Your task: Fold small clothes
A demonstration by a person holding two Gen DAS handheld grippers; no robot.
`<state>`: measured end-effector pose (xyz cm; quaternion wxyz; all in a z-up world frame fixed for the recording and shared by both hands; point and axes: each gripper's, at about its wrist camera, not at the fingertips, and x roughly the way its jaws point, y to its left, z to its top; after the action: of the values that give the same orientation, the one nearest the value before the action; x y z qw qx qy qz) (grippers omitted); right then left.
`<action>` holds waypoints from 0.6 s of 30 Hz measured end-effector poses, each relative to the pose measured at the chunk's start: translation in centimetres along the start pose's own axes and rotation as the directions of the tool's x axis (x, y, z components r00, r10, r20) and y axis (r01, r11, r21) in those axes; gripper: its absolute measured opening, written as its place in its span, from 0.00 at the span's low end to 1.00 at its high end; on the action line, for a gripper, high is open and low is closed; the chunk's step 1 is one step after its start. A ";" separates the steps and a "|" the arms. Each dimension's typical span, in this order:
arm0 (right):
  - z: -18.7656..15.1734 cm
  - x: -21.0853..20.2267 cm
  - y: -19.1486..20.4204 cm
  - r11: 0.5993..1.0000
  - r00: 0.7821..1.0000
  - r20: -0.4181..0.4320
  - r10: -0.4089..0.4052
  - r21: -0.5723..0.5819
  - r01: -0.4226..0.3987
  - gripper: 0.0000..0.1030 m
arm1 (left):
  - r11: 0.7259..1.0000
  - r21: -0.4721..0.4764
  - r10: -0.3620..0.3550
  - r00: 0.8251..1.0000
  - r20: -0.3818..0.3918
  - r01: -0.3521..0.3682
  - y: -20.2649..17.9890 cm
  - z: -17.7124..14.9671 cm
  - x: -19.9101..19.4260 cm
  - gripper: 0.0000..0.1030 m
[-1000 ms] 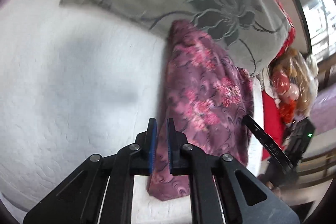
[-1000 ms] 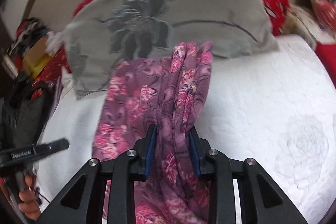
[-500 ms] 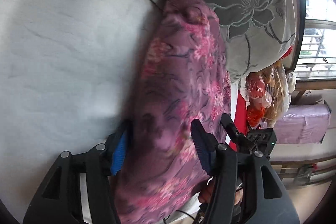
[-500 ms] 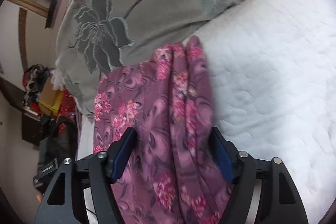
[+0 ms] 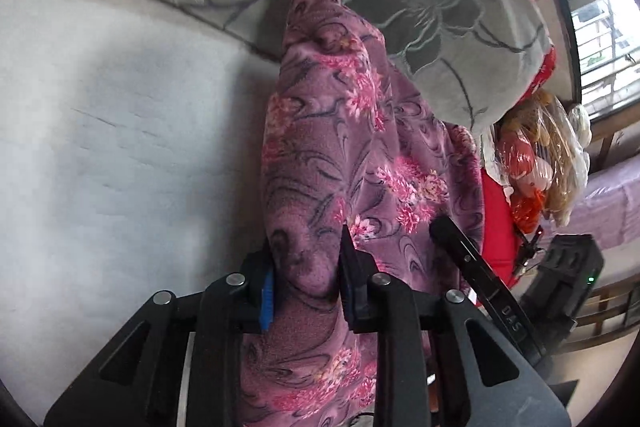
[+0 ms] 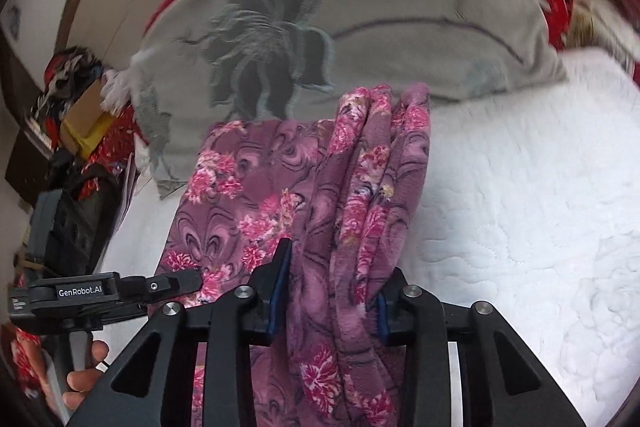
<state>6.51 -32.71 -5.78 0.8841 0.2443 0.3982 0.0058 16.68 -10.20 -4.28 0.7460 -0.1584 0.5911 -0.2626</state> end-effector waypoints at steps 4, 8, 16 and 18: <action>-0.7 -2.1 2.6 0.999 0.999 0.023 0.031 -0.033 -0.030 0.33 | 1.000 0.010 0.021 0.998 0.059 -0.021 0.5 -0.9 -3.4 0.22; -1.7 -3.3 4.9 0.997 0.997 0.028 0.068 -0.042 -0.067 0.33 | 0.998 0.017 0.053 0.995 0.090 -0.054 1.4 -2.0 -5.8 0.22; -4.1 -2.6 9.2 0.992 0.993 -0.011 0.113 -0.059 -0.114 0.33 | 0.995 -0.015 0.096 0.989 0.108 -0.095 4.5 -4.0 -8.5 0.22; -4.5 -2.1 9.8 0.991 0.992 -0.029 0.119 -0.062 -0.121 0.33 | 0.994 -0.029 0.104 0.990 0.100 -0.101 5.4 -4.4 -8.5 0.22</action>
<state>3.69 -22.54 -2.56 0.8845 0.2395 0.3935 0.0746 12.14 -0.52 -1.53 0.7855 -0.1498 0.5630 -0.2085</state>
